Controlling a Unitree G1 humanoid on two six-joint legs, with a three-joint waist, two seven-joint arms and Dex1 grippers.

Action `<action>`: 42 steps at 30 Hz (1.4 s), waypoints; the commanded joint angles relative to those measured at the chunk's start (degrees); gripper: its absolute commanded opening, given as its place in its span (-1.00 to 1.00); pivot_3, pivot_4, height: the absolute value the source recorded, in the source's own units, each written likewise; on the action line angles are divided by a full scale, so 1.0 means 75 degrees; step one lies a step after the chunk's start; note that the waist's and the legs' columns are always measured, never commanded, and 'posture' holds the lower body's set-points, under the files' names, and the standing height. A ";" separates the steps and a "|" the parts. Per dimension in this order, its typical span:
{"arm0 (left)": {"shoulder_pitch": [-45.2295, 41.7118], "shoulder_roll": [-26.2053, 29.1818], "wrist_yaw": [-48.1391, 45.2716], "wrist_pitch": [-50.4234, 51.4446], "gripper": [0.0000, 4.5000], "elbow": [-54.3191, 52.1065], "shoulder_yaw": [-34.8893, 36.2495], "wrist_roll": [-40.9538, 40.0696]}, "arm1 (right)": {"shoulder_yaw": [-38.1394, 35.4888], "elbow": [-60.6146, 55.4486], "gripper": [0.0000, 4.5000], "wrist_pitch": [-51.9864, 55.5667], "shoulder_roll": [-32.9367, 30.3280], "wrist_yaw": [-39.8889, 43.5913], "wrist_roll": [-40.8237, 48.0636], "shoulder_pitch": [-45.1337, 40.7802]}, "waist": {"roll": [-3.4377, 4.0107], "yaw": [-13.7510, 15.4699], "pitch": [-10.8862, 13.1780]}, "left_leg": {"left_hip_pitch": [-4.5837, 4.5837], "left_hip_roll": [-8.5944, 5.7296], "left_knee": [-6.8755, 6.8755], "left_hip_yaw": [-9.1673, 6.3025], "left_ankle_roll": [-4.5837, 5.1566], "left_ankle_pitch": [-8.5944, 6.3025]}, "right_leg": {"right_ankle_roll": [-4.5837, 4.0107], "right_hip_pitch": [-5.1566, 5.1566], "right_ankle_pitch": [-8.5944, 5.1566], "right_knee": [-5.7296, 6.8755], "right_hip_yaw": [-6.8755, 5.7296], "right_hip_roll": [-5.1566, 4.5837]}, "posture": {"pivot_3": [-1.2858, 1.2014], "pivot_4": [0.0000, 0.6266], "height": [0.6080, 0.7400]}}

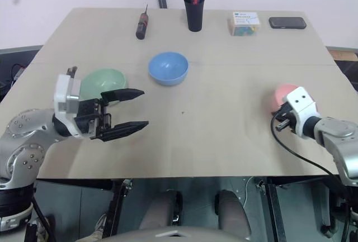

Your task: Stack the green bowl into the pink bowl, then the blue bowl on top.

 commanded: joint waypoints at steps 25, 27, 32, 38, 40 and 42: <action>0.1171 0.0795 0.2697 -0.0140 1.00 -0.0351 0.0954 0.2934 | 0.1292 -0.1665 0.97 -0.0671 0.1724 0.0581 0.0274 -0.1258 | -0.0003 0.0035 0.0000 | -0.0003 0.0010 -0.0003 -0.0010 -0.0001 0.0000 | -0.0004 -0.0003 0.0001 -0.0004 -0.0011 0.0009 | 0.03 -0.52 1.00; 0.1109 0.0933 0.3018 0.0138 1.00 -0.0462 0.0885 0.3226 | 0.0914 -0.1823 0.97 -0.0678 0.1847 0.0597 0.0591 -0.1190 | -0.0005 0.0045 0.0002 | -0.0004 0.0011 -0.0003 -0.0013 -0.0002 0.0000 | -0.0004 -0.0001 0.0001 -0.0002 -0.0014 0.0010 | 0.03 -0.52 1.00; 0.0215 0.2365 0.3369 0.0819 1.00 -0.0265 -0.1227 0.5366 | 0.0719 -0.1824 0.97 -0.1120 0.2179 0.0895 0.1171 -0.1503 | 0.0001 0.0052 0.0005 | 0.0002 0.0002 0.0000 -0.0014 -0.0002 0.0001 | -0.0006 0.0003 0.0003 0.0002 -0.0017 0.0009 | 0.03 -0.52 1.00; -0.1050 0.2299 0.3392 0.1129 1.00 0.0640 -0.2994 0.6799 | 0.1106 -0.1525 0.97 -0.1525 0.2419 0.0966 0.1066 -0.1961 | 0.0004 0.0025 0.0007 | 0.0002 0.0016 -0.0002 0.0018 -0.0002 0.0001 | -0.0008 -0.0010 0.0003 0.0006 -0.0003 0.0033 | 0.03 -0.52 1.00; -0.1328 0.2210 0.3335 0.1402 1.00 0.0907 -0.3232 0.7014 | 0.1210 -0.1437 0.97 -0.1645 0.2385 0.1048 0.1006 -0.2034 | 0.0003 0.0035 0.0007 | -0.0010 0.0020 -0.0002 0.0025 -0.0002 0.0001 | -0.0010 -0.0018 0.0002 0.0007 -0.0009 0.0040 | 0.03 -0.52 1.00; -0.1433 0.2172 0.3268 0.1483 1.00 0.1094 -0.3332 0.7142 | 0.1244 -0.1329 0.97 -0.1762 0.2331 0.1132 0.0961 -0.2076 | 0.0003 0.0035 0.0007 | -0.0039 0.0021 -0.0002 0.0029 -0.0003 0.0001 | -0.0011 -0.0048 0.0002 0.0008 -0.0006 0.0041 | 0.03 -0.52 1.00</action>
